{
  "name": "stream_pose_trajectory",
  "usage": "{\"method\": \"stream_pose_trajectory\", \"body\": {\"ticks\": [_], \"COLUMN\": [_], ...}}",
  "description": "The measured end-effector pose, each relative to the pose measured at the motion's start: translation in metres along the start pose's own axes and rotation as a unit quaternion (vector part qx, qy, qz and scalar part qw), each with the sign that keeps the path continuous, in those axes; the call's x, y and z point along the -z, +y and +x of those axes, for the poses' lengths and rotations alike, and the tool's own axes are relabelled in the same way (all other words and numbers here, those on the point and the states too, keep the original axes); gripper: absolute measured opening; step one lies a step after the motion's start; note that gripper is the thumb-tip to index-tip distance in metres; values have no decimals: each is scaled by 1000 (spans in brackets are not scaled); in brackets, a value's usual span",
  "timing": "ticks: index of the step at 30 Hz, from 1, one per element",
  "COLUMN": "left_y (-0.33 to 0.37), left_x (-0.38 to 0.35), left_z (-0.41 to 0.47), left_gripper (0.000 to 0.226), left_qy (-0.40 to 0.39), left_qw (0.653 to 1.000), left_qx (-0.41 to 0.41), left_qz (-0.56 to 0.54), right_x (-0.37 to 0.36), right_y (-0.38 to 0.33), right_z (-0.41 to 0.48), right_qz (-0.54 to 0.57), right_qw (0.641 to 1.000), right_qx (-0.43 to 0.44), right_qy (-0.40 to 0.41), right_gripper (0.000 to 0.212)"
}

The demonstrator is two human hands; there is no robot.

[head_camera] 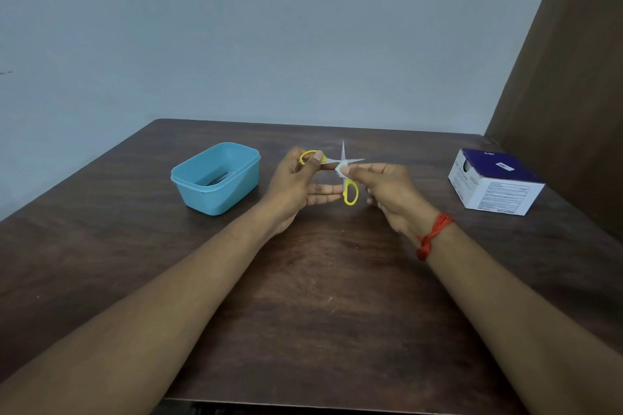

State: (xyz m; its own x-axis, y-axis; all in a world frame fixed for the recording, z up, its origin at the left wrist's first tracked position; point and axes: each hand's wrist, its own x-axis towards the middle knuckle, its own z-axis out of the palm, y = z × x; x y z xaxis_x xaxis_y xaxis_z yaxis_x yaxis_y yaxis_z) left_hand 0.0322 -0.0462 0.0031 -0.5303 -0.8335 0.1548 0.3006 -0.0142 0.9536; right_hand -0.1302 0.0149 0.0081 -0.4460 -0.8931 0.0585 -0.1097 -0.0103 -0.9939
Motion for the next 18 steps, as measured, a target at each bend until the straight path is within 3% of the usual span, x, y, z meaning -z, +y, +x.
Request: {"method": "stream_pose_trajectory", "body": {"ticks": [7, 12, 15, 18], "left_y": [-1, 2, 8, 11], "left_x": [5, 9, 15, 17], "left_z": [3, 5, 8, 10], "left_gripper": [20, 22, 22, 26], "left_qy": [78, 107, 97, 31], "left_qw": [997, 994, 990, 961], "left_qx": [1, -12, -43, -93], "left_qz": [13, -5, 96, 259], "right_x": [-2, 16, 29, 31], "right_y": [-1, -4, -15, -25], "right_z": [-2, 2, 6, 5], "right_qz": [-63, -28, -20, -3], "right_qw": [996, 998, 999, 994], "right_qx": [6, -31, 17, 96], "right_qy": [-65, -37, 21, 44], "right_gripper": [10, 11, 8, 9]}}
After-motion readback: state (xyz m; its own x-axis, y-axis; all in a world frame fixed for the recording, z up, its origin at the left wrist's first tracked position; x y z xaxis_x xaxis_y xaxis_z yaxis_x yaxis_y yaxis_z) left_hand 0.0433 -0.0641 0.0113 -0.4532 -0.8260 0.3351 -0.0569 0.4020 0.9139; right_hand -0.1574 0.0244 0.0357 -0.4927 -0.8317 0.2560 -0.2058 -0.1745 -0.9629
